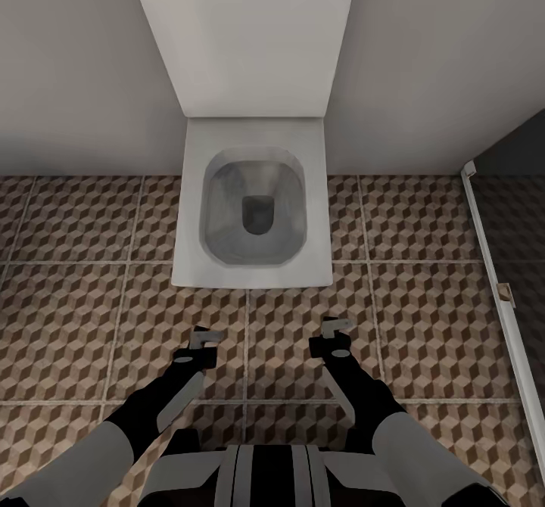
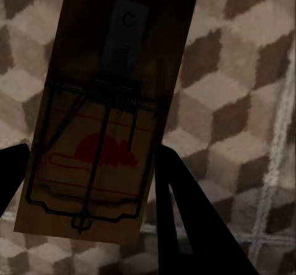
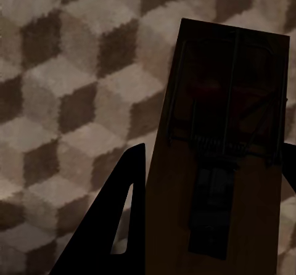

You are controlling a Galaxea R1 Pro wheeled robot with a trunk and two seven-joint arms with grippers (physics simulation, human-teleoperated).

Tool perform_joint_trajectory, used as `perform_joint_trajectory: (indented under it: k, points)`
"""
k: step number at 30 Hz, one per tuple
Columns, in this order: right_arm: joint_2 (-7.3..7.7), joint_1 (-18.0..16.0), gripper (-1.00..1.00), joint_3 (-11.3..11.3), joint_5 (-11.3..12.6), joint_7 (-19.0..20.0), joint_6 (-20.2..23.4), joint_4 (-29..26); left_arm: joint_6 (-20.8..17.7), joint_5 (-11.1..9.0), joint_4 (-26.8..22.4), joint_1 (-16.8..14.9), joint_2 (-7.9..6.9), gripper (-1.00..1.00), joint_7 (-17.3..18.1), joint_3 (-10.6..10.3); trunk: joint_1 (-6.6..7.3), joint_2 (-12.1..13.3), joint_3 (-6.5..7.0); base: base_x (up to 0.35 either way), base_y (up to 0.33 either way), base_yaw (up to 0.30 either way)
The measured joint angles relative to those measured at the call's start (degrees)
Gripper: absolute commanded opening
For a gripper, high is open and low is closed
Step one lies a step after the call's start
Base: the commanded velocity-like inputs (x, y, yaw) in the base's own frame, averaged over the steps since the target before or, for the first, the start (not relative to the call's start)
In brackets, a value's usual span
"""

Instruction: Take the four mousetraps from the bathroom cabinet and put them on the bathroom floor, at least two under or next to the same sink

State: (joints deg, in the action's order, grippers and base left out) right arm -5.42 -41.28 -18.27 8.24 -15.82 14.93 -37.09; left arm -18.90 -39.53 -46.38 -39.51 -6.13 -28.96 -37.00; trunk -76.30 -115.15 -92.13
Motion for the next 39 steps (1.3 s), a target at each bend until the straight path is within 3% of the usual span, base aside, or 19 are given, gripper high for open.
perform_joint_trajectory:
  k: [3, 6, 14, 21, 30, 39]
  points:
    - [-0.06, 0.0, -1.0, -0.15, 0.0, 0.0, 0.01, 0.07, -3.4, 0.16, 0.11, 0.01, 0.04, -1.0, 0.27, 0.7, 0.0, 0.0, 0.0, 0.0, 0.0, 0.0]
    - [-0.09, 0.0, -1.0, -0.19, 0.0, -0.01, 0.01, 0.08, -4.07, 0.22, 0.15, 0.01, 0.05, -1.0, 0.33, 1.17, 0.0, 0.0, 0.0, 0.0, 0.0, 0.0]
    - [-0.16, 0.0, -1.0, -0.27, 0.0, 0.0, 0.02, 0.09, -4.36, 0.26, 3.08, 0.01, -0.05, -1.0, 0.39, 1.5, 0.0, 0.0, 0.0, 0.0, 0.0, 0.0]
    - [-0.17, 0.0, -1.0, -2.48, 0.08, -0.06, 0.01, 0.13, -4.32, 0.43, 4.86, 0.01, -0.03, -1.0, 3.24, 1.56, 0.0, 0.0, 0.0, 0.0, 0.0, 0.0]
    - [-0.2, 0.0, -1.0, -3.41, 0.09, -0.06, 0.01, 0.43, -4.45, 0.5, 6.92, -0.37, 0.21, -1.0, 3.78, 1.62, 0.0, 0.0, 0.0, 0.0, 0.0, 0.0]
    - [-1.49, 0.0, -1.0, -3.44, 0.09, -0.05, 0.01, 0.52, -4.54, 0.59, 7.1, -0.78, 0.41, -1.0, 4.41, 1.56, 0.0, 0.0, 0.0, 0.0, 0.0, 0.0]
